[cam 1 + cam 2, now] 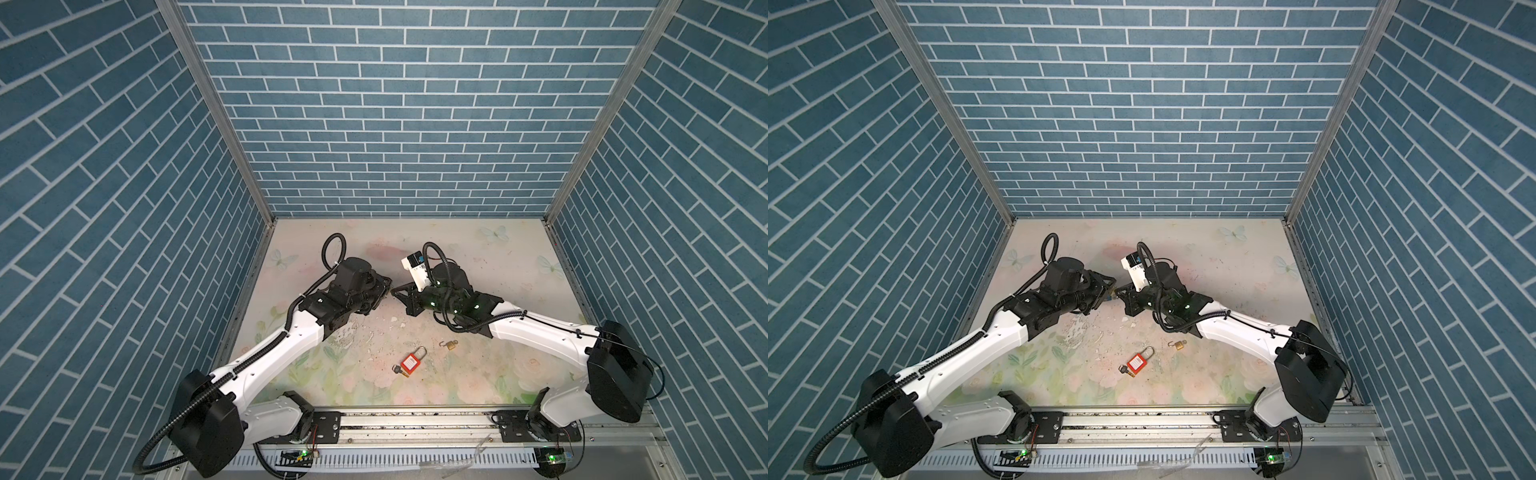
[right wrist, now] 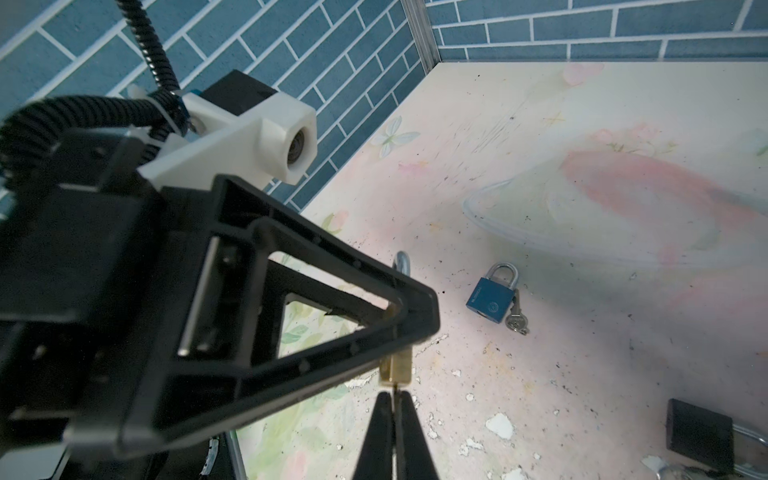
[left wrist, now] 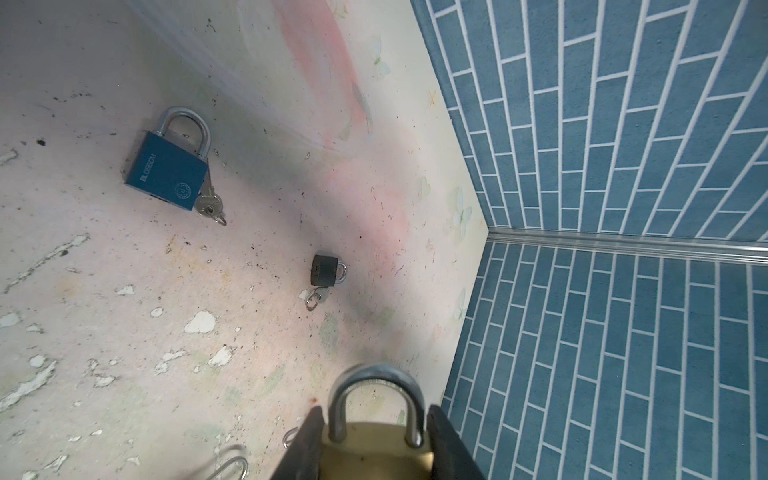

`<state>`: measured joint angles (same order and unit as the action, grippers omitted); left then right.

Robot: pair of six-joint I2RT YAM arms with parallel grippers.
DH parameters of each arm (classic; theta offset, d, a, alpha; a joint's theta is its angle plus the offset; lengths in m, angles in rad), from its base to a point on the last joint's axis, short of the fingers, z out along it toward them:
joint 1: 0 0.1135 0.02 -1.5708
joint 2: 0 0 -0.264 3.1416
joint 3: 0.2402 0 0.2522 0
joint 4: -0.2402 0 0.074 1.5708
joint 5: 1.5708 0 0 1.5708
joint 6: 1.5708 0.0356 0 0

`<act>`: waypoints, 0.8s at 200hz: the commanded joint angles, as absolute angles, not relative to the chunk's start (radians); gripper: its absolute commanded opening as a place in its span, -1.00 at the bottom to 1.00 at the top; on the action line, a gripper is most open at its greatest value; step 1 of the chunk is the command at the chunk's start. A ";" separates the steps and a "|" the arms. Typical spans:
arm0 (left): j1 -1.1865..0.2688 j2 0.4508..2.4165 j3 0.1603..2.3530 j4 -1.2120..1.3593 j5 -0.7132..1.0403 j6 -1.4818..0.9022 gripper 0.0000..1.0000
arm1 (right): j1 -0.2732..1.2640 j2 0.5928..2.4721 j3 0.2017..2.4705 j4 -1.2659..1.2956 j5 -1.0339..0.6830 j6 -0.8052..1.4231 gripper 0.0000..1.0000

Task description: Lock with the key

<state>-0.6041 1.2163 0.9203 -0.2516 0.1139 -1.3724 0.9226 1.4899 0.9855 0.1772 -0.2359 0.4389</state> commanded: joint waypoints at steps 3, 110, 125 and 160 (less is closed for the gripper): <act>-0.603 1.230 0.985 -0.297 0.102 -1.344 -1.00 | 0.937 1.503 1.006 0.157 -0.257 0.365 -0.99; -0.590 1.250 0.973 -0.293 0.130 -1.354 -1.00 | 0.935 1.419 0.964 0.173 -0.231 0.381 -0.60; -0.590 1.247 0.974 -0.290 0.135 -1.356 -1.00 | 0.928 1.388 0.942 0.187 -0.225 0.389 -0.51; -0.588 1.249 0.985 -0.286 0.149 -1.362 -1.00 | 0.914 1.368 0.911 0.189 -0.225 0.393 -0.41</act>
